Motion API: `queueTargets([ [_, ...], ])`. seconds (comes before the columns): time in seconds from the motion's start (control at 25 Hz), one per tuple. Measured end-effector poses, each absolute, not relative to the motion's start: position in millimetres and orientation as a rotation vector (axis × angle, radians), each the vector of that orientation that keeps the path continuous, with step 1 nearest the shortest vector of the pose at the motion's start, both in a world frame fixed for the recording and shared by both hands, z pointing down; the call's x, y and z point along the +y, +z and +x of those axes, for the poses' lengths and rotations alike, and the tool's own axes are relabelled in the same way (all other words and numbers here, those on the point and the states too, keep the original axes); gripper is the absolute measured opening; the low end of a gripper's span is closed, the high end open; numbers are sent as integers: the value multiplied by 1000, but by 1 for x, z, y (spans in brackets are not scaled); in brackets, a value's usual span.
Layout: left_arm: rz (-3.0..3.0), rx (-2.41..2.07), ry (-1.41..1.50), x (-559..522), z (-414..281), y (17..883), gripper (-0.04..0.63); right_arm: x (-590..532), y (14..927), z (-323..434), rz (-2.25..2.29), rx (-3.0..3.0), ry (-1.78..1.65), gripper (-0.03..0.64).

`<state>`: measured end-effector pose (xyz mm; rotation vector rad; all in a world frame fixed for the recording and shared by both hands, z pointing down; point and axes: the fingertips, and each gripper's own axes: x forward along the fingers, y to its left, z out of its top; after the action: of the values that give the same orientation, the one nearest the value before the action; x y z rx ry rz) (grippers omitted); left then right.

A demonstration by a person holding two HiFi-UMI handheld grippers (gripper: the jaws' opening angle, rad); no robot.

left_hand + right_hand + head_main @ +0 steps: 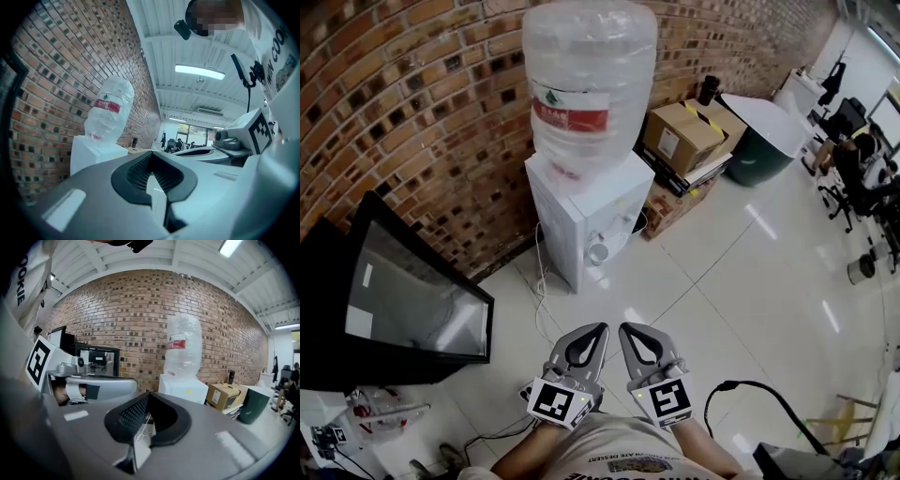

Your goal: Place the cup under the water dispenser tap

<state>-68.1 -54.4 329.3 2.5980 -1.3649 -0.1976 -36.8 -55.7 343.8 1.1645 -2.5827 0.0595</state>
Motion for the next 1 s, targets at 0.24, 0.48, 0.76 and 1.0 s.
queueTargets([
  [0.24,2622,-1380,-173,-13,-44,324,-9,-6,342,-2,1192,-2601,82,6],
  [0.48,2644,-1403,-161,46,-7,319,-9,56,341,33,1186,-2666,88,6],
  [0.76,2638,-1454,-124,118,23,313,-9,127,341,52,1141,-2721,107,6],
  [1.0,2618,-1492,-80,169,36,310,-9,175,341,71,1110,-2758,135,6],
])
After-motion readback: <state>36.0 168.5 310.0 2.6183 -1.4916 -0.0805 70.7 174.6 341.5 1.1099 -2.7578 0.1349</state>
